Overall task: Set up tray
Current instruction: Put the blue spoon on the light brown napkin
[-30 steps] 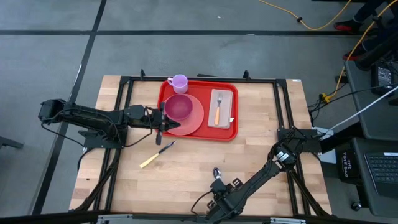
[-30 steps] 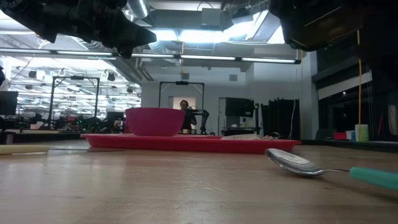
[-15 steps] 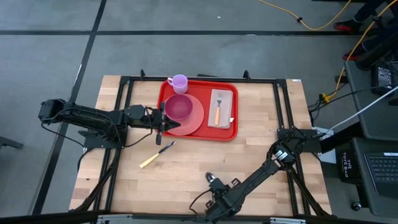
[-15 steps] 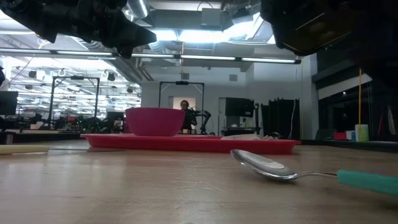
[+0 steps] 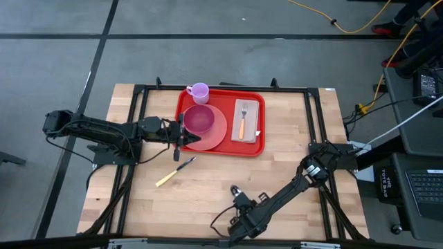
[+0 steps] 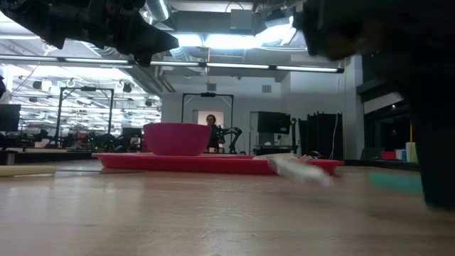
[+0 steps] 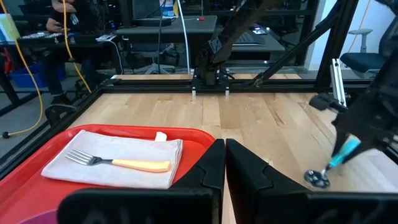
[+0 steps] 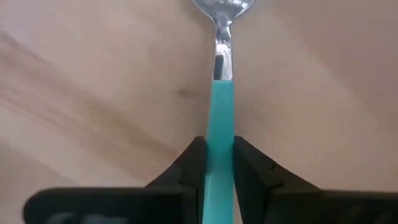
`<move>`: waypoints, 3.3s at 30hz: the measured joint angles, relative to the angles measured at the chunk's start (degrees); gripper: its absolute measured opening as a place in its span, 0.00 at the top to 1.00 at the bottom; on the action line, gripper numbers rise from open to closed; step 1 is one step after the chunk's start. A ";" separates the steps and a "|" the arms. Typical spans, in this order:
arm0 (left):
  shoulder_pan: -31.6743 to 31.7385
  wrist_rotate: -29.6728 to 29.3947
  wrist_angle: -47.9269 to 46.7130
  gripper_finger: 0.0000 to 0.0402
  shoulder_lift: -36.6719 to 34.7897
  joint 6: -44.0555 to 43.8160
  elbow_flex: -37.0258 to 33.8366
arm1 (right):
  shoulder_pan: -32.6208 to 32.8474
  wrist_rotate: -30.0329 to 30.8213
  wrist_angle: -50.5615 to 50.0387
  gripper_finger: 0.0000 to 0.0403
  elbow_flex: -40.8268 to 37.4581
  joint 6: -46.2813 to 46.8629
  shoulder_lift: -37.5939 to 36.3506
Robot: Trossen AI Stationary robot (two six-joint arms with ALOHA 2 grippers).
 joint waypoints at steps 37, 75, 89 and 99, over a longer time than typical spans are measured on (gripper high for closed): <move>-0.02 0.02 -2.67 0.97 0.00 -4.98 0.00 | 1.40 20.45 15.64 0.85 -15.34 -19.47 -15.16; 0.00 -0.02 -6.71 0.98 0.00 -4.03 0.02 | -11.26 25.10 88.92 0.85 -70.04 -56.71 -39.55; 0.00 -0.02 -7.38 0.97 -0.01 -3.91 0.02 | -24.67 22.21 93.57 0.85 -71.58 -60.87 -45.86; 0.01 -0.11 -7.24 0.98 -0.01 4.16 0.02 | -30.54 20.28 99.06 0.85 -71.58 -64.87 -45.92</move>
